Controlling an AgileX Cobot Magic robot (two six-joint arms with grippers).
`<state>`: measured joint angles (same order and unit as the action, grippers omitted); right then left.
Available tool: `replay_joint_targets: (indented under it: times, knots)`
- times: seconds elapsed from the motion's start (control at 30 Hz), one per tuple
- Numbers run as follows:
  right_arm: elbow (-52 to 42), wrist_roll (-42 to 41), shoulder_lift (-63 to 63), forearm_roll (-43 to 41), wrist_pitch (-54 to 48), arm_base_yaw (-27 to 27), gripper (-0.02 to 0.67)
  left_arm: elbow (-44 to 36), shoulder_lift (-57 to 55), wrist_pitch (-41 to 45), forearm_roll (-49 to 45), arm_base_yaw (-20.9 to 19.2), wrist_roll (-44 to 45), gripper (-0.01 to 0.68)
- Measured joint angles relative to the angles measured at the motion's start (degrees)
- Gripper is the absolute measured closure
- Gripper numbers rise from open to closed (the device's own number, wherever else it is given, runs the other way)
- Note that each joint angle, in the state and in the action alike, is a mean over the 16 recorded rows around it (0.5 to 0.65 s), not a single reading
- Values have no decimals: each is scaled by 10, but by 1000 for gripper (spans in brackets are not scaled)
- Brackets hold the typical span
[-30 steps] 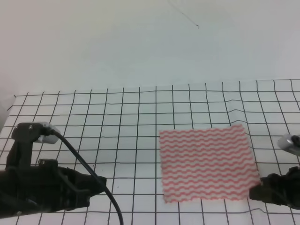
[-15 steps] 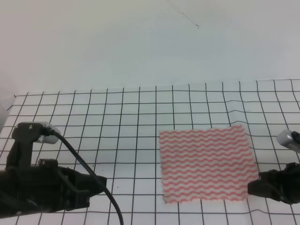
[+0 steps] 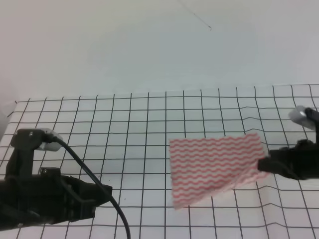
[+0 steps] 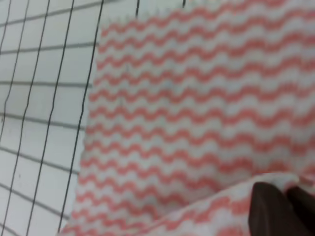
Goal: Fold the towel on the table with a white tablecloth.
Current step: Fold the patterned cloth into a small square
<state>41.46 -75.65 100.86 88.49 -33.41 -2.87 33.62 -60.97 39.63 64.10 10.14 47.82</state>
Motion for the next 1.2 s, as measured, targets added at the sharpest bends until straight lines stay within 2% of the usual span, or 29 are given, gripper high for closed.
replay_joint_targets:
  times: [0.37,0.7,1.2]
  knots:
    - [111,2,88,0,0,0,642,0,0,16,0,0,0,674]
    - [147,-4,110,4,25,0,624,0,0,23,-1,0,0,675]
    - [187,-54,123,51,20,0,397,0,0,26,-9,0,-3,675]
